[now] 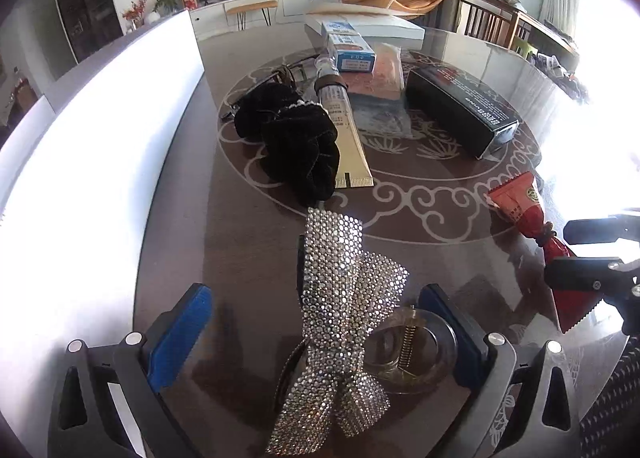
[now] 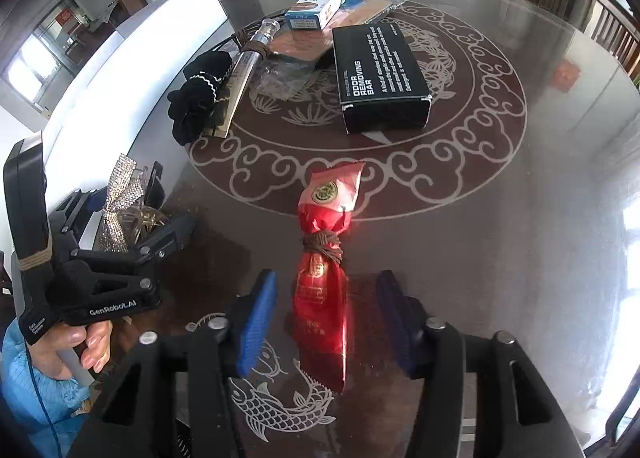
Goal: Organize objects
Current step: 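Lift the bow clip with the left tool while the right tool grasps the red snack packet, then drop the bow clip and red packet into the white box with both tools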
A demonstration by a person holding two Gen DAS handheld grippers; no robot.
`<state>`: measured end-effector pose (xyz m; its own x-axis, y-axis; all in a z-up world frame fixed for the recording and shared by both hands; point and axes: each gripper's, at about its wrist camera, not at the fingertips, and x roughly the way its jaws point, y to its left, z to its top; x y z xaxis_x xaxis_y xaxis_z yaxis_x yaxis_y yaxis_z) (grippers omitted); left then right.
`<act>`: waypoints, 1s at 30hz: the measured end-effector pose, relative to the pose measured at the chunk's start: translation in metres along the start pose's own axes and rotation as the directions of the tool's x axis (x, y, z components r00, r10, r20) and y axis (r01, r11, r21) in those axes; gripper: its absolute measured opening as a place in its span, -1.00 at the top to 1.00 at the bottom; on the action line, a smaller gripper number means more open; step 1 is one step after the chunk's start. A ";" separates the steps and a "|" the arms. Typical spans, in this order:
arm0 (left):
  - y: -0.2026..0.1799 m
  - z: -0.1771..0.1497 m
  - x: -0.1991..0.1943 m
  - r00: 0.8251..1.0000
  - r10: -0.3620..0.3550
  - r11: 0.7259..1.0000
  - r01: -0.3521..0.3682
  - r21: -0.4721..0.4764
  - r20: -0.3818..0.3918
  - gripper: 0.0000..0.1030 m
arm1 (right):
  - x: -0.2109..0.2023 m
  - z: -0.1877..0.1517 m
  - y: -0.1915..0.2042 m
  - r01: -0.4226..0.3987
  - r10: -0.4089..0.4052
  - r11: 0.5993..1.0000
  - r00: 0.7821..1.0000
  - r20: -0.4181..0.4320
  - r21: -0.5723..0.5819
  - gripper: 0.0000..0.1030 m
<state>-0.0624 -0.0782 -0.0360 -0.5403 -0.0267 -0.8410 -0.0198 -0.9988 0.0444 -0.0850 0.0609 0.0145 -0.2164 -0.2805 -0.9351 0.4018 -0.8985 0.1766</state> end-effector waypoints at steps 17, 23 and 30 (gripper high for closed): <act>0.028 -0.001 -0.086 0.974 -0.168 0.967 0.193 -0.168 0.152 0.01 | -0.057 0.018 0.006 -0.051 0.044 0.997 0.991 0.124 0.055 0.58; 0.103 0.004 -0.150 0.966 -0.037 0.961 0.104 -0.256 0.255 0.01 | -0.098 0.058 0.108 -0.241 0.256 0.966 0.947 0.192 -0.097 0.58; 0.223 -0.036 -0.162 0.956 0.264 0.877 -0.184 -0.444 0.125 0.01 | -0.090 0.084 0.256 -0.450 0.500 0.848 0.854 0.143 -0.280 0.58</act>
<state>0.0510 -0.2978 0.0904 -0.6272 -0.2846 -0.7250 0.4554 -0.8891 -0.0450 -0.0370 -0.1723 0.1700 -0.1109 -0.7375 -0.6662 0.6869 -0.5413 0.4849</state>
